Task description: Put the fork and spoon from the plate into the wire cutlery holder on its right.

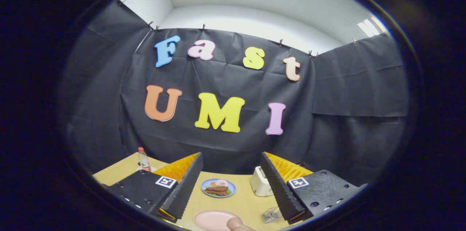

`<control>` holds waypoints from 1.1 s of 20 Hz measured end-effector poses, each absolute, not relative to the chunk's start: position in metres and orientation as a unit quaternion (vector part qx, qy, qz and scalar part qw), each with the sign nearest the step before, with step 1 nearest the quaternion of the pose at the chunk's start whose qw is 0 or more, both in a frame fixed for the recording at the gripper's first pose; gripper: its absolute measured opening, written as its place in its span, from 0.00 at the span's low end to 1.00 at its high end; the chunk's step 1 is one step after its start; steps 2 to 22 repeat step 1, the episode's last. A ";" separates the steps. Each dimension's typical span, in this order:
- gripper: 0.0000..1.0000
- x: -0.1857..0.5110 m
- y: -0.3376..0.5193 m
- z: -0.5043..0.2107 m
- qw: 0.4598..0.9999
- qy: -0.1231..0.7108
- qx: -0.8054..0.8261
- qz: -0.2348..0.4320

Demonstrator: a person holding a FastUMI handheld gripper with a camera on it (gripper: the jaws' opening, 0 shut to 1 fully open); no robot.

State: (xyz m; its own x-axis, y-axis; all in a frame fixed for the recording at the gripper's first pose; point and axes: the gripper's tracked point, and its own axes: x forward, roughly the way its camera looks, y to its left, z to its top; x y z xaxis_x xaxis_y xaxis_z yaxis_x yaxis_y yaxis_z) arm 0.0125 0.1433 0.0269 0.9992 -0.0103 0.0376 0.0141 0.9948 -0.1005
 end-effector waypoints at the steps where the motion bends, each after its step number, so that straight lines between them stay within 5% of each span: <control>1: 0.95 0.012 0.148 0.028 0.999 -0.016 -0.042 -0.005; 22: 0.95 0.012 0.148 0.028 0.999 -0.016 -0.042 -0.005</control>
